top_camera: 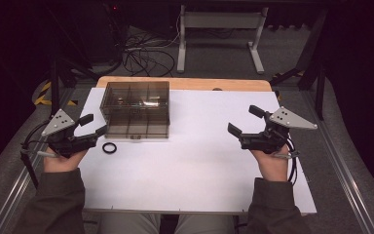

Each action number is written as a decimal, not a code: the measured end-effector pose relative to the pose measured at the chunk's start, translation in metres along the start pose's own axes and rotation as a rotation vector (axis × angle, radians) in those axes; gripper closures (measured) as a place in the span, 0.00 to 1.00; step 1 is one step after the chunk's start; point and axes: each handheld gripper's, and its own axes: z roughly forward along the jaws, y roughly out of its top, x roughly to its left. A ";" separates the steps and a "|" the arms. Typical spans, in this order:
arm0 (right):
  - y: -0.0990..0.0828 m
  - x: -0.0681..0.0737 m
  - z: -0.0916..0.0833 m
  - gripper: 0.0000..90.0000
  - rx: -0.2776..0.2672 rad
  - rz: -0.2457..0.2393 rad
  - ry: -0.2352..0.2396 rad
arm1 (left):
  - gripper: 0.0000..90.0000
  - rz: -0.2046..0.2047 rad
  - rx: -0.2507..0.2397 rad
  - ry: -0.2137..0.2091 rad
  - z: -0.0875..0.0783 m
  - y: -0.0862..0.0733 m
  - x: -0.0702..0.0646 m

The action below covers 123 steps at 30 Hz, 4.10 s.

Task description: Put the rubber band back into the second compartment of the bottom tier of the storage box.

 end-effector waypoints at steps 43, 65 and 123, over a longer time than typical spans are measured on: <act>0.001 0.002 -0.002 0.02 0.005 -0.011 -0.001 | 0.69 -0.066 0.224 0.127 0.038 -0.040 0.024; 0.003 0.003 -0.003 0.02 0.001 -0.013 -0.004 | 0.76 -0.067 0.405 0.146 0.056 -0.058 0.030; 0.005 0.004 -0.007 0.03 -0.013 -0.014 -0.006 | 0.95 -0.066 0.497 0.125 0.073 -0.072 0.027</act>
